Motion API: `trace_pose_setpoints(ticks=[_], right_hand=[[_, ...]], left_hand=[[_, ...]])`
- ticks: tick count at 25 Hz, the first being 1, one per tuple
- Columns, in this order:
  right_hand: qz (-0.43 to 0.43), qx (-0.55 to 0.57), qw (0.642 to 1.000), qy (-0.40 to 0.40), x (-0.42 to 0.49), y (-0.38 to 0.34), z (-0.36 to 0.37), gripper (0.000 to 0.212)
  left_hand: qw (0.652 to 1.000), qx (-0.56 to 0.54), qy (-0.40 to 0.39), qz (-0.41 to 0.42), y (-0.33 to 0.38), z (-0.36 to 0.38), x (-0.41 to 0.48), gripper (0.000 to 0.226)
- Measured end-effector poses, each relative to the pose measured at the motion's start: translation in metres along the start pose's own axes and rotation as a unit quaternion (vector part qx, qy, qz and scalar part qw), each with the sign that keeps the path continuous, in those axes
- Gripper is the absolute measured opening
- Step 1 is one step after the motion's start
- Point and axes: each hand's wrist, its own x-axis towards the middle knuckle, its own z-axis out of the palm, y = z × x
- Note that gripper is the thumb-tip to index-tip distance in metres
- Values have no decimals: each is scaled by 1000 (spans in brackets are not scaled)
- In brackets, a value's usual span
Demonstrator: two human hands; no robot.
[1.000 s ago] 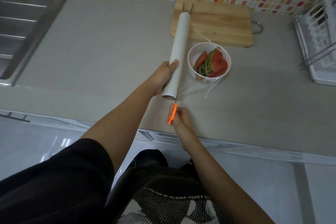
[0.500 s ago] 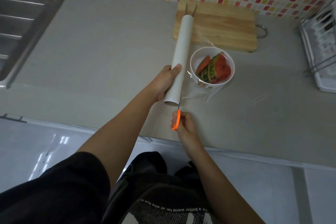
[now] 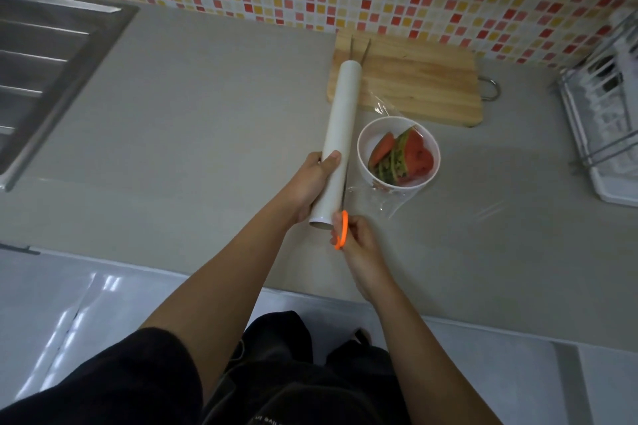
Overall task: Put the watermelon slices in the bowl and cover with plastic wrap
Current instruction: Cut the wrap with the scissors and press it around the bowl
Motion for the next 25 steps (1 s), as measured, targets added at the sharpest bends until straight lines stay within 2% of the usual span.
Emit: trace_pose_setpoints(ticks=[3,8,12,16,23,25], right_hand=[[-1,-6,1000,-20,5,-5,-1,22],[7,-36,998,-45,26,-27,-2,34],[-13,-30,999,-41,36,-34,-3,36],[3,-20,998,-59,50,-41,0,40],[3,-2,999,-52,61,-43,4,43],[5,-8,999,-41,64,-43,7,39]], left_hand=[[1000,-3,-1,0,2,-2,1,40],[999,-33,-19,-8,5,-5,2,34],[998,-51,-24,-15,7,-6,0,32],[997,-69,-30,-18,6,-6,-4,30],[998,-58,-31,-18,5,-12,-12,26],[998,-52,-33,-21,4,-16,-15,29]])
